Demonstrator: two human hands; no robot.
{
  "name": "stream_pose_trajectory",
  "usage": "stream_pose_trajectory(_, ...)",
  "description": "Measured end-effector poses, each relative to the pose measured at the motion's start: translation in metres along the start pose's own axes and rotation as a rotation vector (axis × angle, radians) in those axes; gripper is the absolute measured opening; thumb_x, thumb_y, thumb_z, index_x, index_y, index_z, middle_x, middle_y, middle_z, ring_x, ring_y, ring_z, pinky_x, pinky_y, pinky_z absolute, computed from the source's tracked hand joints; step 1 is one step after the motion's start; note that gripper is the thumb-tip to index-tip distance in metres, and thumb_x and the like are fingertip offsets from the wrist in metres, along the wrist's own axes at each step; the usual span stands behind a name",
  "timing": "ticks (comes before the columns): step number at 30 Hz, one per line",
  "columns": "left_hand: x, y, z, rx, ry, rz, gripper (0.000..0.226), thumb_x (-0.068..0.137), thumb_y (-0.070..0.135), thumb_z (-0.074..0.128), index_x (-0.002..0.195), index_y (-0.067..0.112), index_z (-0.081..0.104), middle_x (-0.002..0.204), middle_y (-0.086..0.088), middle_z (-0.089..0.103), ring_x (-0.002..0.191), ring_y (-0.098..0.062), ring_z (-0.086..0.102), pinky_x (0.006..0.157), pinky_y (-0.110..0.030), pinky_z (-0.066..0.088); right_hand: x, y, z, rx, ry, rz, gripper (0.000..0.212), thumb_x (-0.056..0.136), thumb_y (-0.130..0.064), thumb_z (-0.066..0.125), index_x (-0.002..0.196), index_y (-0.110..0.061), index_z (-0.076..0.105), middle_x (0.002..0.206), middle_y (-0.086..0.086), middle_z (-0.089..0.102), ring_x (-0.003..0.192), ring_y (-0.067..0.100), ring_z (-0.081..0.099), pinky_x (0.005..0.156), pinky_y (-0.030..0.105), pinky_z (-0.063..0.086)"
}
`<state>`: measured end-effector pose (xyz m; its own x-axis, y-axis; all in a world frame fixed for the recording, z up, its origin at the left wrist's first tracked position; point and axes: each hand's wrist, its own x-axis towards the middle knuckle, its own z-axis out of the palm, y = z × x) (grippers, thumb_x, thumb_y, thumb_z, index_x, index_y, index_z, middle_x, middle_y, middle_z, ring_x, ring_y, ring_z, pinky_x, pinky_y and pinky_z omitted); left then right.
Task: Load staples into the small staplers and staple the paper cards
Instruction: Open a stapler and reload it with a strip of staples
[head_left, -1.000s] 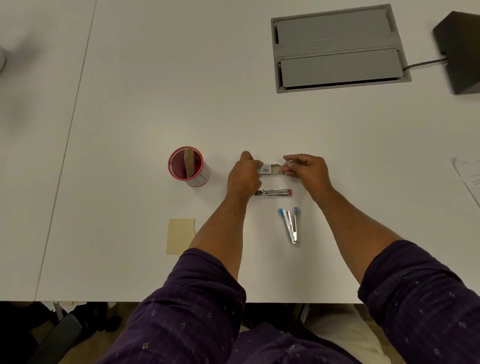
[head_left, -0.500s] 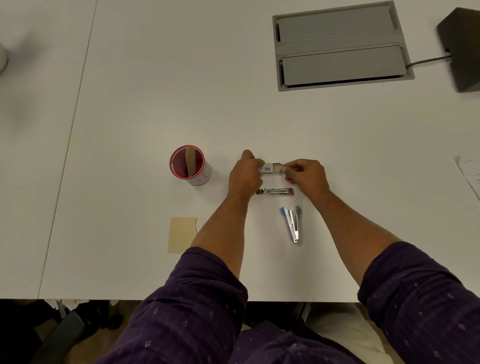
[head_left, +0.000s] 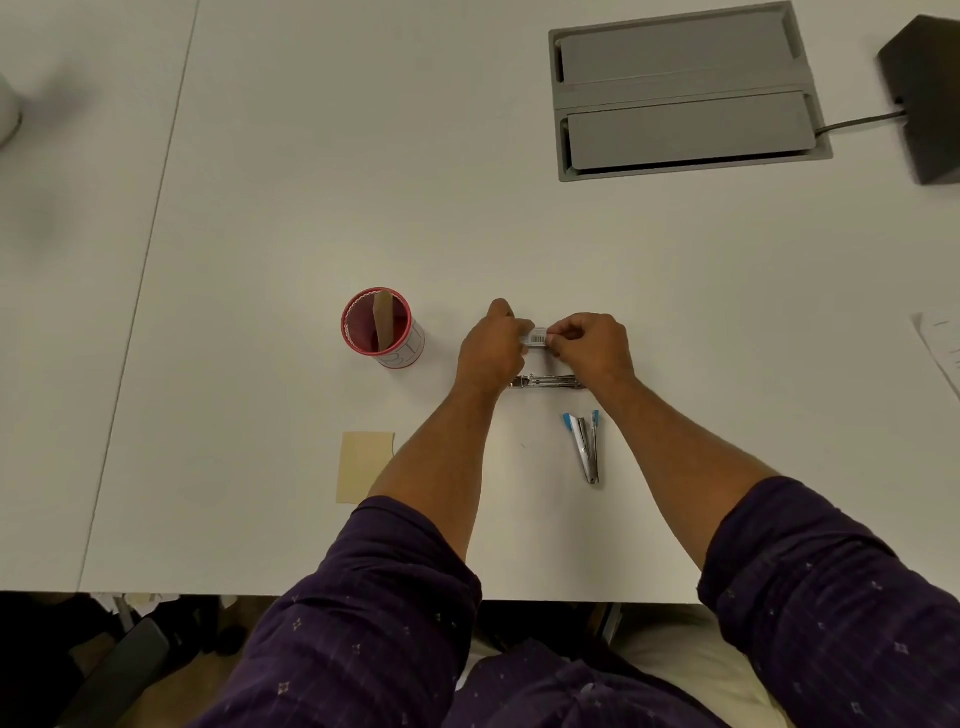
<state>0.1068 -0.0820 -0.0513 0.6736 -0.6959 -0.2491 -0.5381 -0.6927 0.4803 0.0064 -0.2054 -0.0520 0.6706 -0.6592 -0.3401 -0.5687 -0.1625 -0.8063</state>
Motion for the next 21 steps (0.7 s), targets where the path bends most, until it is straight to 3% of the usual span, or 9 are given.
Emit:
stream_pose_trajectory(4, -0.0006, 0.0004, -0.0003, 0.02, 0.0, 0.003, 0.042, 0.09, 0.002, 0.066, 0.131, 0.01, 0.063, 0.118, -0.008, 0.051, 0.096, -0.024, 0.066, 0.082, -0.04, 0.057, 0.0003, 0.0003, 0.0049, 0.01, 0.031, 0.03, 0.009, 0.084, -0.009, 0.079, 0.093, -0.011, 0.08, 0.087, 0.003, 0.077, 0.081, 0.018, 0.074, 0.083, 0.031, 0.061)
stream_pose_trajectory(10, -0.0012, 0.0011, -0.0008, 0.03, 0.054, -0.014, 0.033, 0.087, 0.004, 0.069, 0.12, 0.01, 0.068, 0.114, -0.007, 0.057, 0.092, -0.025, 0.063, 0.073, -0.031, 0.049, -0.0001, -0.0033, 0.0079, 0.004, 0.04, 0.044, 0.011, 0.082, -0.007, 0.08, 0.093, -0.011, 0.08, 0.086, 0.003, 0.077, 0.08, 0.017, 0.073, 0.083, 0.031, 0.061)
stream_pose_trajectory(14, 0.0002, 0.0003, -0.0017, 0.055, 0.073, -0.016, 0.031, 0.086, 0.004, 0.069, 0.116, 0.011, 0.07, 0.11, -0.006, 0.061, 0.091, -0.025, 0.062, 0.075, -0.035, 0.053, 0.0002, -0.0062, 0.0081, -0.011, 0.047, 0.043, 0.013, 0.08, -0.006, 0.081, 0.09, -0.014, 0.079, 0.085, 0.0, 0.076, 0.075, 0.012, 0.07, 0.082, 0.027, 0.06)
stream_pose_trajectory(21, -0.001, -0.0006, 0.0027, 0.055, 0.083, -0.014, 0.032, 0.088, 0.006, 0.069, 0.12, 0.011, 0.069, 0.111, -0.006, 0.06, 0.091, -0.023, 0.062, 0.076, -0.033, 0.055, -0.0002, -0.0039, 0.0052, 0.138, 0.079, 0.174, 0.032, 0.074, -0.001, 0.082, 0.104, -0.013, 0.076, 0.078, 0.007, 0.076, 0.074, 0.022, 0.076, 0.08, 0.038, 0.063)
